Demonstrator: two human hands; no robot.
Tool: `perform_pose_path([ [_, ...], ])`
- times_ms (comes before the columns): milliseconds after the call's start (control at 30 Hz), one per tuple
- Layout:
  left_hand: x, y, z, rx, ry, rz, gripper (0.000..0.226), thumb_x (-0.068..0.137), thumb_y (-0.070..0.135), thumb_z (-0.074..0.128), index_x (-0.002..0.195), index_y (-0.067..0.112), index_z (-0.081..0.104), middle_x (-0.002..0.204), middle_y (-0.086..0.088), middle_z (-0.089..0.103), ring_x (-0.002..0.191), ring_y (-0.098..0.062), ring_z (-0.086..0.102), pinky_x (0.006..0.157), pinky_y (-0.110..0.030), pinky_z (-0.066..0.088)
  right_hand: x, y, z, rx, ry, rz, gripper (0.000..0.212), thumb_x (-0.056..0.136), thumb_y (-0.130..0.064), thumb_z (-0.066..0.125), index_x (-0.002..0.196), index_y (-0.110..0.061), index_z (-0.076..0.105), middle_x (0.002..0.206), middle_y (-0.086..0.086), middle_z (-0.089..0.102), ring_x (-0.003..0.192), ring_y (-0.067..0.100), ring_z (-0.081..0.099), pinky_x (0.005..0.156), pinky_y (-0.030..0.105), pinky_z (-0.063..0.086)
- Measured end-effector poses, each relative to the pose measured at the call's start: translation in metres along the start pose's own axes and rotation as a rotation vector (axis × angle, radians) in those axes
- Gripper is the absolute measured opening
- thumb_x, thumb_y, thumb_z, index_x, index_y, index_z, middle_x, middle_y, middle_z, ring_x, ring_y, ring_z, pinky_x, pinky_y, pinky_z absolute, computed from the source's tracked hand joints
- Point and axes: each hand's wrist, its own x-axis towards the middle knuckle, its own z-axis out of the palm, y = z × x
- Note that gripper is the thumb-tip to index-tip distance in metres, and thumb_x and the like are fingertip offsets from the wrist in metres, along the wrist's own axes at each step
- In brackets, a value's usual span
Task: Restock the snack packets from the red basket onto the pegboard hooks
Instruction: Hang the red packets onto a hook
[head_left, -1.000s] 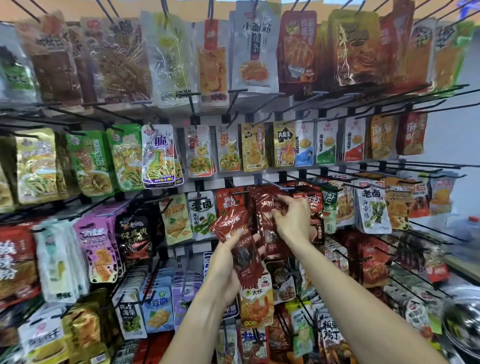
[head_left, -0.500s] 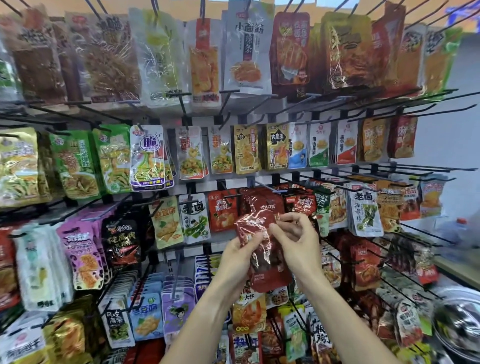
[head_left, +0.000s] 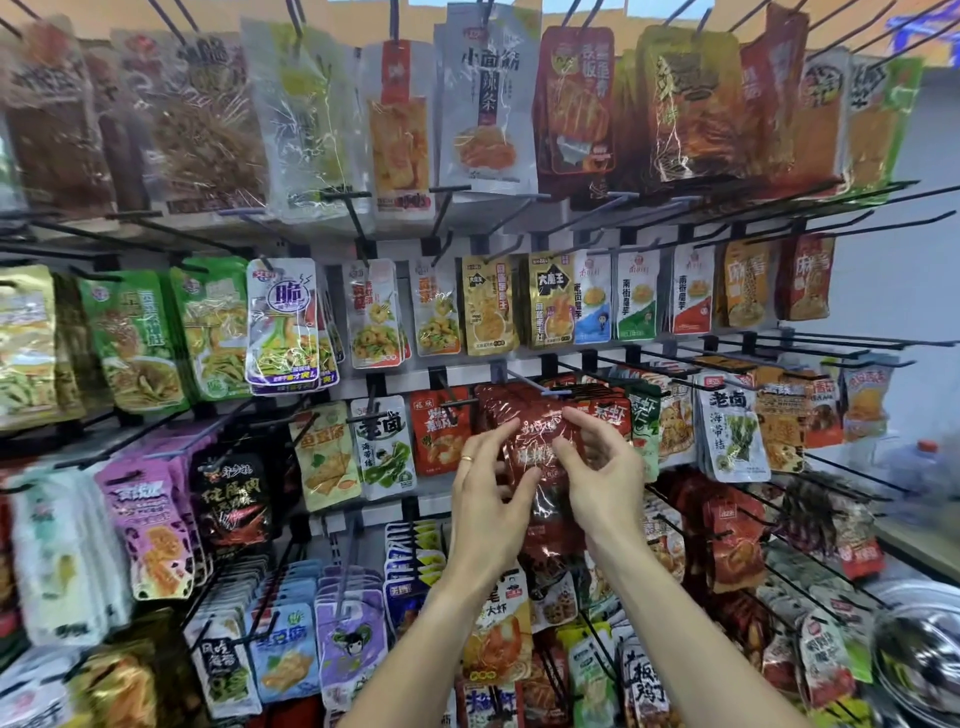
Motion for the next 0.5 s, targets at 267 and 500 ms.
perform_pose_path([
  [267,0.009,-0.010,0.007,0.097,-0.040,0.051,0.063,0.101,0.019,0.069,0.158,0.036,0.045,0.146,0.020,0.033,0.102,-0.002,0.055,0.085,-0.026,0.057,0.009,0.007,0.005,-0.046,-0.004,-0.012,0.039,0.097,-0.010,0.071,0.127,-0.034,0.072,0.125,-0.021,0.069,0.120,0.000,0.059,0.112,0.038,0.048],
  [500,0.016,-0.012,0.013,0.152,-0.035,0.084,0.064,0.102,0.019,0.069,0.160,0.027,0.043,0.148,0.013,0.031,0.116,0.022,0.041,0.098,-0.032,0.055,0.016,0.012,0.005,-0.091,-0.005,-0.036,0.039,0.098,-0.013,0.070,0.129,-0.038,0.071,0.128,-0.015,0.068,0.122,0.005,0.060,0.111,0.040,0.048],
])
